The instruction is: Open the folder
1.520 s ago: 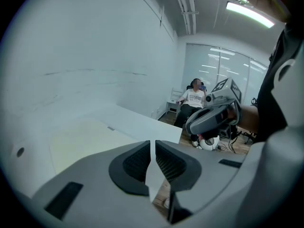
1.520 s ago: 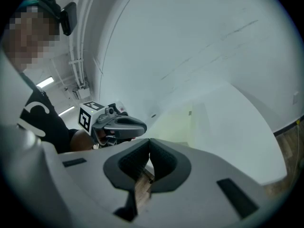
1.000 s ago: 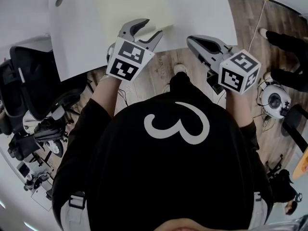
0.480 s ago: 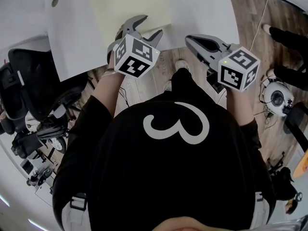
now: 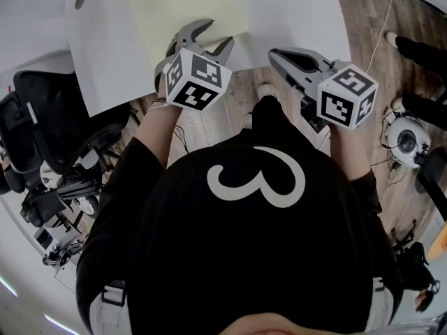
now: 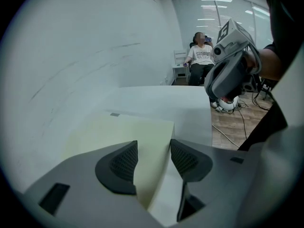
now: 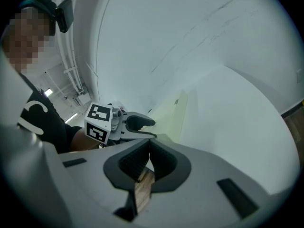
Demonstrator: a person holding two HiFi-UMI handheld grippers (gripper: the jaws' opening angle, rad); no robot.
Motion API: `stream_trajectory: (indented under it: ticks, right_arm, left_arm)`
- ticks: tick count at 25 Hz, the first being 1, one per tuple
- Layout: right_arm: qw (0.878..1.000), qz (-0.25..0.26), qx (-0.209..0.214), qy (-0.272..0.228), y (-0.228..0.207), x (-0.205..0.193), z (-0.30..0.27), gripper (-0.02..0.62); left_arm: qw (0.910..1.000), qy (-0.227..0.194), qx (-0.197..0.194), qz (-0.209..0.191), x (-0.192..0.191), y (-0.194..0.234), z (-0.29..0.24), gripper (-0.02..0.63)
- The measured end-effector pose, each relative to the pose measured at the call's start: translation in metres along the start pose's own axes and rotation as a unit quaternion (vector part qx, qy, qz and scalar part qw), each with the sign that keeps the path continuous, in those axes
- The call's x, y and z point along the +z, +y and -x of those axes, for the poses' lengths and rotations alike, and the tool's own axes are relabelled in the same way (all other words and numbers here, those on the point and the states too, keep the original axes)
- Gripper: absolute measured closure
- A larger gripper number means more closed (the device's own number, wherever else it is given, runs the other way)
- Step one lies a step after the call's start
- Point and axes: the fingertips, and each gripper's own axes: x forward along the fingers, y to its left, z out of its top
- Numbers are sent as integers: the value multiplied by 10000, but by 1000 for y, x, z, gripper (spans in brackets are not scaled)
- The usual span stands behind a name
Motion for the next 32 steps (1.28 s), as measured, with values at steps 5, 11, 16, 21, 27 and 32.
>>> stream_trajectory:
  ticks: [5, 11, 16, 21, 27, 32]
  right_arm:
    - [9999, -135, 75, -11, -2, -2, 0, 571]
    - [9992, -331, 192, -80, -4, 6, -5, 571]
    - [9994, -282, 183, 12, -10, 9, -13, 571]
    - [9994, -125, 282, 137, -15, 6, -22, 571]
    - [9991, 54, 333, 255, -20, 7, -35, 571]
    - [9986, 244, 396, 253, -19, 10, -40, 571]
  left_arm:
    - [10000, -16, 59, -35, 1, -2, 0, 379]
    - [9998, 74, 34, -196, 0, -1, 2, 403]
    - [9995, 223, -44, -214, 0, -2, 3, 419]
    - [9992, 295, -49, -273, 4, -7, 7, 441]
    - [9988, 267, -41, -420, 9, -9, 11, 471]
    - [9977, 251, 89, -622, 14, -17, 15, 499]
